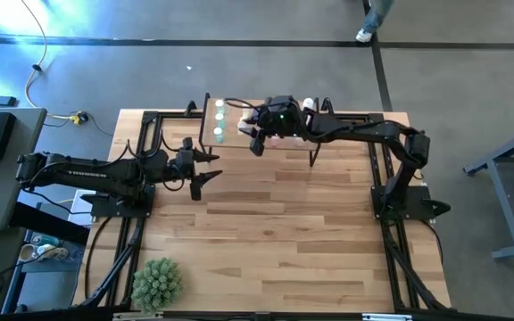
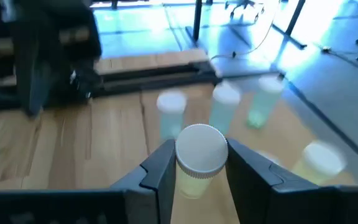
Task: Pick and place medicine bottles onto shelf by color
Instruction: Put the yellow pill bottle into the shelf aligned with the other yellow pill bottles
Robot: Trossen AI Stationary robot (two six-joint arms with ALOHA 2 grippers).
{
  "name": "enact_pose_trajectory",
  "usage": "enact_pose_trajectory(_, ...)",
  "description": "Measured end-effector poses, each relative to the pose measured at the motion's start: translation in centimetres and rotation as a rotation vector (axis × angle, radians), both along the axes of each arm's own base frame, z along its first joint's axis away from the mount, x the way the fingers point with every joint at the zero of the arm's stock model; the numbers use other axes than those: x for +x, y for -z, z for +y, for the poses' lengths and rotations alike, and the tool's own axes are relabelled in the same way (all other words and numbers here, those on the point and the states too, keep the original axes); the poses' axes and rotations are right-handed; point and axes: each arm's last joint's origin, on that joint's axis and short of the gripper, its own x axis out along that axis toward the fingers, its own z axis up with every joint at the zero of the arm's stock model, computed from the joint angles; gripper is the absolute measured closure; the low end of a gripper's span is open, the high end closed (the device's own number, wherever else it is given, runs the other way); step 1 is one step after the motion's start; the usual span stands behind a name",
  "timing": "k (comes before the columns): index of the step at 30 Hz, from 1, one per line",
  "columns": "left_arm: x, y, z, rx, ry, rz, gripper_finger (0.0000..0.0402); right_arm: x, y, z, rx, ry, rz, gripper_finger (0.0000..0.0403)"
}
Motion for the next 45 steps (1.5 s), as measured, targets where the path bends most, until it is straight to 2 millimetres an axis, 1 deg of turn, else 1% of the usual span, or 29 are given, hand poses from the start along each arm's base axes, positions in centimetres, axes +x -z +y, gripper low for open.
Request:
enact_pose_trajectory(3,0.0,0.0,0.0,0.000,0.000,0.000,0.0184,0.0,-0.2,0.0,0.004,0.000,0.016,0.0290)
enact_pose_trajectory(6,0.0,0.0,0.0,0.000,0.000,0.000,0.0184,0.1,0.8,0.2,0.024,-0.006,0.070,0.0290)
enact_pose_trajectory(8,0.0,0.0,0.0,0.000,-0.001,0.000,0.0184,0.4,1.3,0.2,0.036,-0.006,0.077,0.0290)
enact_pose_trajectory(14,0.0,0.0,0.0,0.001,-0.003,-0.002,0.0184,0.5,2.0,0.4,0.043,-0.007,0.119,0.0290)
enact_pose_trajectory(20,0.0,0.0,0.0,0.000,-0.003,-0.002,0.0184,0.5,2.1,0.4,0.033,-0.016,0.125,0.0290)
enact_pose_trajectory(24,0.0,0.0,0.0,0.001,-0.003,-0.002,0.0184,0.9,3.0,0.2,0.039,-0.016,0.142,0.0290)
enact_pose_trajectory(41,0.0,0.0,0.0,0.000,-0.003,0.002,0.0184,1.0,3.1,0.2,0.036,-0.008,0.144,0.0290)
enact_pose_trajectory(45,0.0,0.0,0.0,0.000,-0.003,0.002,0.0184,1.0,3.1,0.2,0.036,-0.008,0.144,0.0281)
